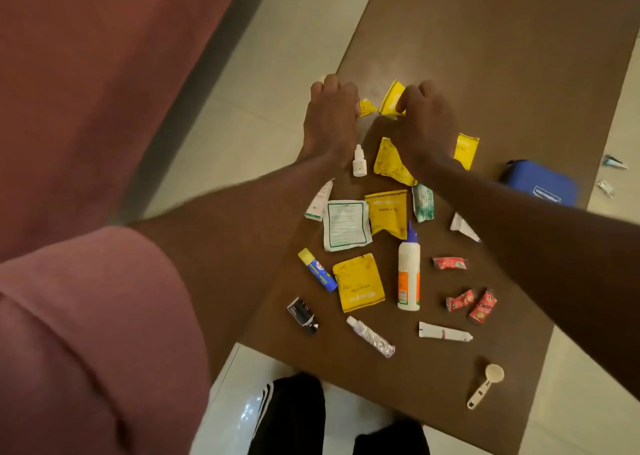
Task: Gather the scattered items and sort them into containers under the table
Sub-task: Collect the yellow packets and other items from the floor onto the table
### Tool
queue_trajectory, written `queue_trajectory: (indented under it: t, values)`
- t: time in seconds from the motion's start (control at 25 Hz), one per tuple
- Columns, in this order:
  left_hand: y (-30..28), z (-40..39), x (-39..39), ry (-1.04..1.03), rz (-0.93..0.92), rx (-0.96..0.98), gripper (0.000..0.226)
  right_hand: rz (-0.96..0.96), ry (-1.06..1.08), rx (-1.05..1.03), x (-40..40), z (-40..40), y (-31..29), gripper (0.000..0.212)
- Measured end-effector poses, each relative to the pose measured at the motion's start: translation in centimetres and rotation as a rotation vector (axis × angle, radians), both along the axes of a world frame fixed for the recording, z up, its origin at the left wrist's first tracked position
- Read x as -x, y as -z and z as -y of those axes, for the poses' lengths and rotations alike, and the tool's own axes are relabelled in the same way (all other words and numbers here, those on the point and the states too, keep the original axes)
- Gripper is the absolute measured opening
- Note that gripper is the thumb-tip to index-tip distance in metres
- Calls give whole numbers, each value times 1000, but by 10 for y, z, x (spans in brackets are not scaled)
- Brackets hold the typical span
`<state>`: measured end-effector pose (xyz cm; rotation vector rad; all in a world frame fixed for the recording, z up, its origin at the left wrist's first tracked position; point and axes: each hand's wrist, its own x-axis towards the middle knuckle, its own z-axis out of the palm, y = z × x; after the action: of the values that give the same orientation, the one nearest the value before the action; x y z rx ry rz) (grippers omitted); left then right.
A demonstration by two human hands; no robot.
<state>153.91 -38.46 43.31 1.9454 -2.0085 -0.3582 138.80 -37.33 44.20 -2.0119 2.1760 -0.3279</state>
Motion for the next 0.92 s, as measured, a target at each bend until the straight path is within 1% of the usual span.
queue_trajectory:
  t: [0.08,0.2,0.28,0.36,0.44,0.52,0.56,0.64,0.72,0.76,0.84,0.92]
  values:
    - [17,11,14,7,85,-25,21,-84,-17,-42,14,9,16,28]
    - [33,15,15,80,114,-138,29,-212,-128,-186,24,9,27,31]
    - [39,10,12,145,78,-185,29,-198,-165,-235,28,5,25,33]
    - [34,-6,10,145,-32,-150,31,-123,-144,-187,30,-8,17,34]
    - [24,-34,13,97,-158,-91,34,-20,-78,-87,33,-30,7,30]
    - [12,-74,24,29,-254,-83,37,79,1,-19,40,-60,-3,27]
    - [5,-94,31,14,-268,-82,37,122,38,-4,45,-76,-9,28]
    - [-9,-139,51,53,-281,-78,30,182,87,-15,63,-119,-26,38]
    - [-23,-179,77,127,-331,-95,32,135,65,-35,84,-164,-42,54]
    - [-29,-197,91,173,-336,-107,35,94,49,-38,95,-185,-47,57]
    - [-41,-235,130,236,-302,-122,36,46,60,-59,128,-228,-52,48]
    - [-53,-269,168,210,-271,-139,33,47,93,-62,159,-264,-52,45]
